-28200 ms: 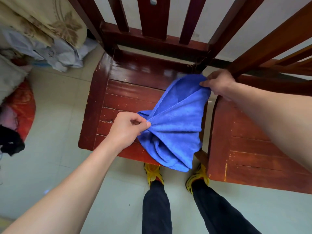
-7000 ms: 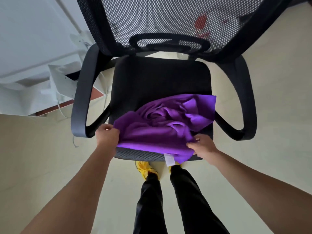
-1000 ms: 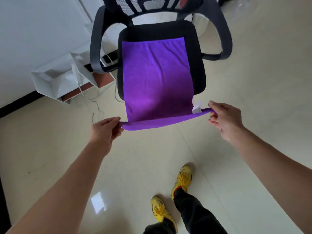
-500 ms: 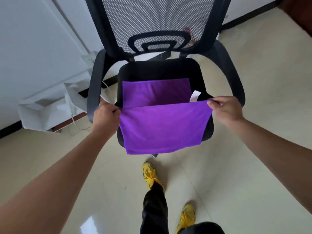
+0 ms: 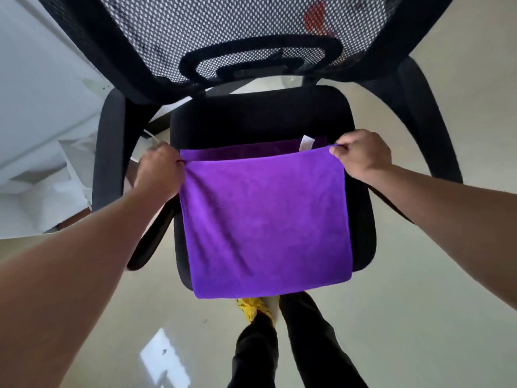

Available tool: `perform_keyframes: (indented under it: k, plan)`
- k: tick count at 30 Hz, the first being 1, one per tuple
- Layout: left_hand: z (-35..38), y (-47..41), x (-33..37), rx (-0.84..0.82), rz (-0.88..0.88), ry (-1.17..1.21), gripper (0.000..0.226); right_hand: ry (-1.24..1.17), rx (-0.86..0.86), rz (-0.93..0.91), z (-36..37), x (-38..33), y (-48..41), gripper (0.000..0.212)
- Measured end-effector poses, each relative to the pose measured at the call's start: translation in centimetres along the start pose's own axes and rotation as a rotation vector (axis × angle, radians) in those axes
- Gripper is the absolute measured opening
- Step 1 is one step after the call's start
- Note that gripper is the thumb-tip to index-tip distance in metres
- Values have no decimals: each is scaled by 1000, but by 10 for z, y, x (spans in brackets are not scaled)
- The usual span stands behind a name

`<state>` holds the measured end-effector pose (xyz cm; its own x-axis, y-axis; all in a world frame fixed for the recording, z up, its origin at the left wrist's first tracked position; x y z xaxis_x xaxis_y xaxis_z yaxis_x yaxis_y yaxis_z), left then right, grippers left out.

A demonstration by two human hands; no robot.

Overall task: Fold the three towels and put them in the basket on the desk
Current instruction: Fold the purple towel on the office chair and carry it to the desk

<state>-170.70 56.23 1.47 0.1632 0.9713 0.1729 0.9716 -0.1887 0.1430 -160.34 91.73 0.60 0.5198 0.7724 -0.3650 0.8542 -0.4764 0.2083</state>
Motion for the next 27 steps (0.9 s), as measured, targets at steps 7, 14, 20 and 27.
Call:
perform_keyframes:
  k: [7, 14, 20, 27]
  plan:
    - [45, -38, 0, -91, 184, -16, 20, 115, -112, -366, 42, -2, -51, 16]
    - [48, -45, 4, -185, 90, -64, 19, 98, -217, -437, 51, 6, -61, 17]
    - [19, -25, 7, -180, 81, -55, 17, 112, -56, -441, 26, 17, -43, 15]
    - [-52, 42, 17, -112, 432, 31, 44, 108, 95, -422, -36, 13, 32, 11]
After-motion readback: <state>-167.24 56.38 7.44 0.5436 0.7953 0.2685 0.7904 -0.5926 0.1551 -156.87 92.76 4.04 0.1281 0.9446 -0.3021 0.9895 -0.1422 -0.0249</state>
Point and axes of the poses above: each hand's wrist, its own y-axis away from the middle knuckle, its own z-axis out of the palm, x = y × z, the point moved 3 cm from there along -y, towards the middle knuckle, and after that the axes turned 7 degrees about x, right-handed, at the moved point
